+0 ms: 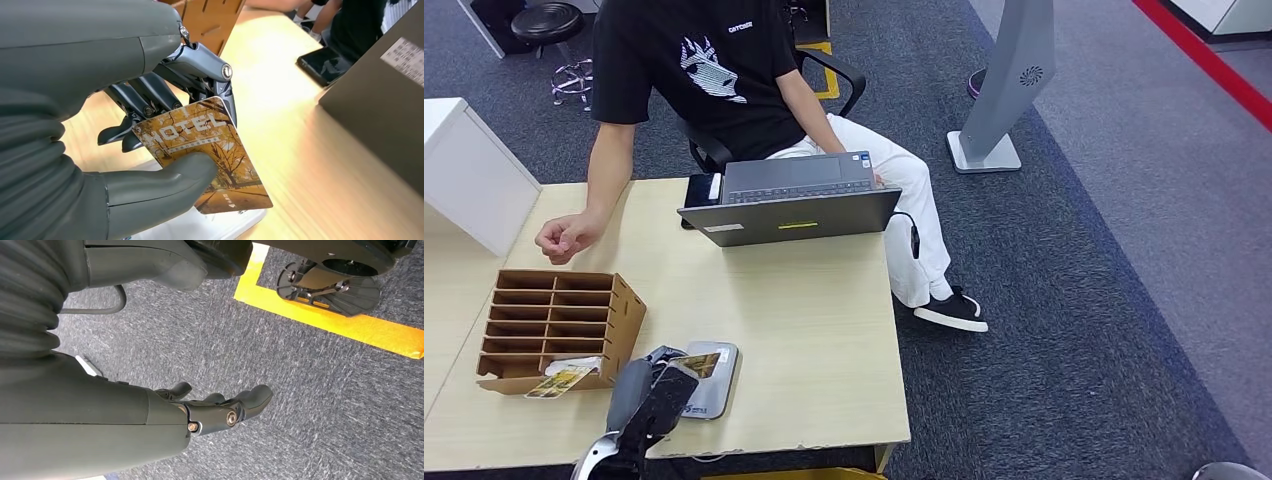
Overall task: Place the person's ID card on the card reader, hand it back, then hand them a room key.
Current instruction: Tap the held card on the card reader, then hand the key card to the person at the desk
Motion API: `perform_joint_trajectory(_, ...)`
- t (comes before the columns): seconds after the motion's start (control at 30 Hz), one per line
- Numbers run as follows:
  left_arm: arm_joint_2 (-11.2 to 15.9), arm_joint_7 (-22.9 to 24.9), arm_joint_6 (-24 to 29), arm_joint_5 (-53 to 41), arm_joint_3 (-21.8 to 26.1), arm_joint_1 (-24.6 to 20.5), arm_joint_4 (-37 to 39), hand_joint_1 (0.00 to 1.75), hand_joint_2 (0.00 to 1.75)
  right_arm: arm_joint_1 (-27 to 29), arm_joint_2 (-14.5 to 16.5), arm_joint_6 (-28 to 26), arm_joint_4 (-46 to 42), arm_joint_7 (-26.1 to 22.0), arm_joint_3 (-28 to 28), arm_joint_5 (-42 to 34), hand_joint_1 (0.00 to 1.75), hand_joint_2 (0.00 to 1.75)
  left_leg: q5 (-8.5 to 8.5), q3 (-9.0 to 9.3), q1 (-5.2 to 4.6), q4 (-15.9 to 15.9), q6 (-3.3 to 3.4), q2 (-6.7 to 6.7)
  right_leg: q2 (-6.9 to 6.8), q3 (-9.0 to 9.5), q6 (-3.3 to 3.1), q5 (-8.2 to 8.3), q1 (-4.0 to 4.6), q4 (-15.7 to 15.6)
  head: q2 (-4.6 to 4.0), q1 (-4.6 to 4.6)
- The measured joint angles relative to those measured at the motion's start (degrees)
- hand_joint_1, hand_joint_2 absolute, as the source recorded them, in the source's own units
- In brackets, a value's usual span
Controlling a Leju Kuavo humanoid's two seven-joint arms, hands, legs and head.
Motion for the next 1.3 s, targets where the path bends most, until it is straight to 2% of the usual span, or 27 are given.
perform_joint_trajectory(0.5, -1.05, 0.35, -1.05, -0.52, -0.02, -1.14, 4.58, 1.75, 1.75, -0.61, -0.31, 0.00, 0.81, 0.61, 0.65, -0.28, 0.00, 1.75, 0.00, 0.00, 0.00, 0.00, 0.00, -0.01, -0.02, 0.02, 0.00, 0.01, 0.00, 0.00, -0.01, -0.01)
perform_joint_trajectory(1.1, -0.97, -1.14, 0.67, 0.34, -0.02, -1.13, 4.89, 1.75, 1.75, -0.63, -0.54, 0.00, 1.28, 0.10, 0.77, -0.89, 0.00, 1.75, 0.00, 0.00, 0.00, 0.00, 0.00, -0.01, -0.02, 0.02, -0.01, 0.01, 0.00, 0.01, 0.00, 0.00)
perform_joint_trajectory(1.3, -0.67, -2.78, 5.03, -0.21, 0.26, -0.23, 2.30, 1.75, 1.75, -0.44, -0.58, 0.00, 1.28, -0.11, 0.77, -1.89, 0.00, 1.75, 0.01, 0.00, 0.01, 0.00, -0.01, -0.01, -0.01, 0.01, -0.01, 0.01, 0.00, 0.01, 0.00, -0.01)
